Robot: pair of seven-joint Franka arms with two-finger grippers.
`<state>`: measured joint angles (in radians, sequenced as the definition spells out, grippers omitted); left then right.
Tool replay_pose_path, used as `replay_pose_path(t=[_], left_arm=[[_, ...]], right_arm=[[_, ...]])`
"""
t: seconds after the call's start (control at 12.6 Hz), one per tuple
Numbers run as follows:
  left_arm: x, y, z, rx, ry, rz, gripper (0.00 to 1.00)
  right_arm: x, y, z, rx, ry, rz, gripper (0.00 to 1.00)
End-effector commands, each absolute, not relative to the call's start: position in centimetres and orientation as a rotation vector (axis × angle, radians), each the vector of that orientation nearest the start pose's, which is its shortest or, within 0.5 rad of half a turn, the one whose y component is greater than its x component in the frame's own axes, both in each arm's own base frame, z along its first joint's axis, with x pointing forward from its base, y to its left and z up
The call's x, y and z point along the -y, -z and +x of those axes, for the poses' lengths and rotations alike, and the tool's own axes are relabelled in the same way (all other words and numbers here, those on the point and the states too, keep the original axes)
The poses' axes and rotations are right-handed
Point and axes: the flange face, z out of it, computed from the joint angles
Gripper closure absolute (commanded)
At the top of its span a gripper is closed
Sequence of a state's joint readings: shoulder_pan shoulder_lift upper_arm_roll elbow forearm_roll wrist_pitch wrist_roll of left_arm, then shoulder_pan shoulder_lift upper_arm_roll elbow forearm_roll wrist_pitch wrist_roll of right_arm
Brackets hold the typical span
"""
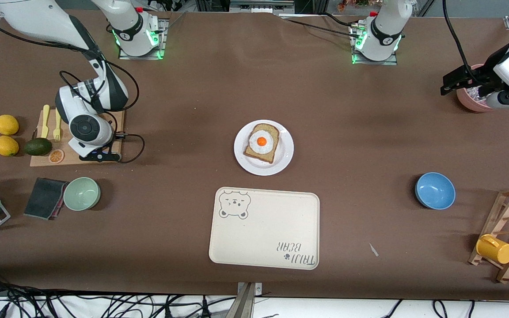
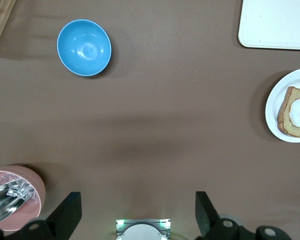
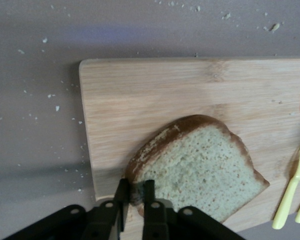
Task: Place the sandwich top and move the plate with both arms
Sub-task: 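Grasp the bread slice edge with the right gripper and lift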
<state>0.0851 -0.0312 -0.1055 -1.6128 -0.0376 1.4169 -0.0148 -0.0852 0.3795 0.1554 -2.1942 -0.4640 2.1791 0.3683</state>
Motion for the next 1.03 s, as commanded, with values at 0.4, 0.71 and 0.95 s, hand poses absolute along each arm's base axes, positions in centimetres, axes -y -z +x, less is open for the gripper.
replay_pose_path(t=[0.4, 0.71, 0.95], left_arm=[[1.7, -61.5, 52.7, -0.011, -0.265, -3.175, 0.0], [1.7, -61.5, 52.7, -0.011, -0.265, -3.175, 0.0], [1.7, -61.5, 52.7, -0.011, -0.265, -3.175, 0.0]], right_arm=[[-4.7, -26.0, 55.1, 0.039, -0.682, -3.473, 1.0], [-13.4, -35.4, 56.2, 0.075, -0.812, -3.422, 1.0], [-19.8, -40.9, 55.6, 0.215, -0.763, -3.415, 1.0]])
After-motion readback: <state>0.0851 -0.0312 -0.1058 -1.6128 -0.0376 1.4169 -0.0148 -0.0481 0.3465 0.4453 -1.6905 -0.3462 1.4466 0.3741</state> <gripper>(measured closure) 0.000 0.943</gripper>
